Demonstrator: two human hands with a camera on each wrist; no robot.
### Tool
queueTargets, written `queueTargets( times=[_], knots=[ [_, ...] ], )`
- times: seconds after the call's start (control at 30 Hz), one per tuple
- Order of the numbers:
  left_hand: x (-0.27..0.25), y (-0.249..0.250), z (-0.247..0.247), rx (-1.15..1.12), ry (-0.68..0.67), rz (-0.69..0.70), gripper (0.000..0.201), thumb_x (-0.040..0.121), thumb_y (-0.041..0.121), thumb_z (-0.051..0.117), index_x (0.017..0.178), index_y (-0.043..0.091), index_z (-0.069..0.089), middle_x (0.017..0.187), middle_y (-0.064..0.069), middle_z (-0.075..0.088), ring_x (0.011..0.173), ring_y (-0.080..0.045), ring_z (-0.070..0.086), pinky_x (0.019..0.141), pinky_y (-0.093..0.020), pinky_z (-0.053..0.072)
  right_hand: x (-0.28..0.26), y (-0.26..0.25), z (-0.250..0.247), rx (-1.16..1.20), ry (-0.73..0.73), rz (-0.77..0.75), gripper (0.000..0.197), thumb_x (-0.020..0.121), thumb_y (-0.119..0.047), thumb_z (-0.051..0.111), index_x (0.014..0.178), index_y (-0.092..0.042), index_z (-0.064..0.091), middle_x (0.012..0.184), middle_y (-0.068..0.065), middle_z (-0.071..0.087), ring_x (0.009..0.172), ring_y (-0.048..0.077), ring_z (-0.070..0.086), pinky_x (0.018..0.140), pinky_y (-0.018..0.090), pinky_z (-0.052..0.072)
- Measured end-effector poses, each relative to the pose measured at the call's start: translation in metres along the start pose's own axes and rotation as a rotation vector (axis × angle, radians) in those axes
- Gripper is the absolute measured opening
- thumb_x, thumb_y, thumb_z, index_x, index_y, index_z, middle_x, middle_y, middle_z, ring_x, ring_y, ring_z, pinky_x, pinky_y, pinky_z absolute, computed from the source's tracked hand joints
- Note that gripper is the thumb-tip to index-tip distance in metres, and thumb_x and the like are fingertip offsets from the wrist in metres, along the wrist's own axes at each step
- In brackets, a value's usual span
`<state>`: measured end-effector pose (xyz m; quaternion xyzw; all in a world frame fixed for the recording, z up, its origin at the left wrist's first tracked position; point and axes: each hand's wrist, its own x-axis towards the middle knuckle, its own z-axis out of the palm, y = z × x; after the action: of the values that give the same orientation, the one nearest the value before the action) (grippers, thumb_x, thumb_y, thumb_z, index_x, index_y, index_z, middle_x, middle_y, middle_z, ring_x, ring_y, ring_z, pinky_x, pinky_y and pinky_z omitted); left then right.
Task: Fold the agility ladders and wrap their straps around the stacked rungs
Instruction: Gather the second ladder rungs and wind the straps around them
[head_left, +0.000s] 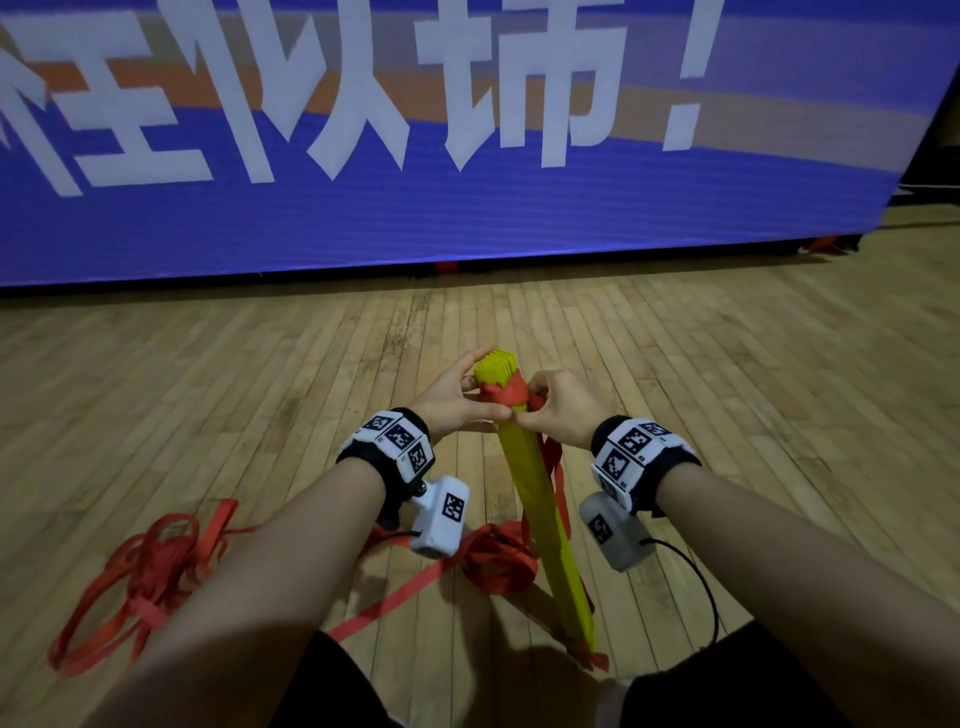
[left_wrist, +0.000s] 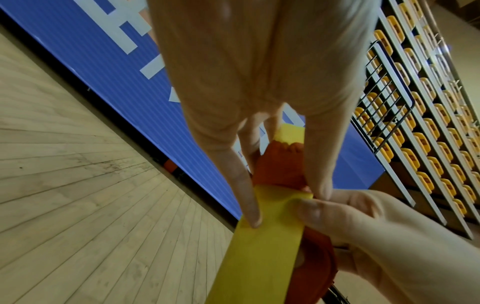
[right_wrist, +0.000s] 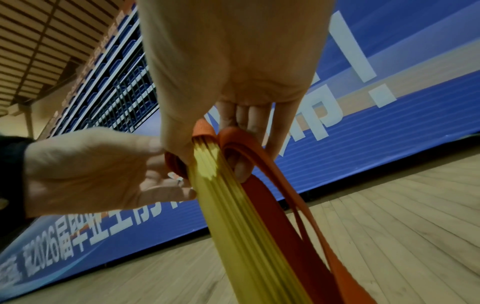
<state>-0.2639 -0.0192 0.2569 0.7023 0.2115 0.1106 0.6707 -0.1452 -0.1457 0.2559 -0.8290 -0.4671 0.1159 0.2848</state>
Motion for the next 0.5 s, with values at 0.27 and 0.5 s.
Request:
queueTargets(
  times=[0.27, 0.5],
  knots=[
    [0.005, -0.007, 0.002, -0.013, 0.024, 0.044, 0.078, 0.076, -0.021, 0.063, 0.142, 0.012, 0.037, 0.122, -0.013, 0.058, 0.102, -0.023, 0.062, 0.073, -0.029, 0.059, 0.005, 0.018, 0.0, 0.164, -0.06, -0.044, 0.012, 0.088, -0.028, 0.065, 0.092, -0.017, 0.065, 0.076, 0.004, 0.066, 0.074, 0.02, 0.068, 0.074, 0.041, 0.057],
    [0.01, -0.005, 0.004, -0.029, 0.192, 0.143, 0.059, 0.076, -0.008, 0.072, 0.127, 0.008, 0.049, 0.106, -0.013, 0.067, 0.081, -0.012, 0.068, 0.067, -0.022, 0.057, 0.005, 0.017, -0.01, 0.278, -0.015, -0.088, 0.013, 0.093, -0.024, 0.059, 0.101, -0.015, 0.062, 0.066, -0.004, 0.057, 0.056, 0.004, 0.055, 0.052, 0.01, 0.042]
  ],
)
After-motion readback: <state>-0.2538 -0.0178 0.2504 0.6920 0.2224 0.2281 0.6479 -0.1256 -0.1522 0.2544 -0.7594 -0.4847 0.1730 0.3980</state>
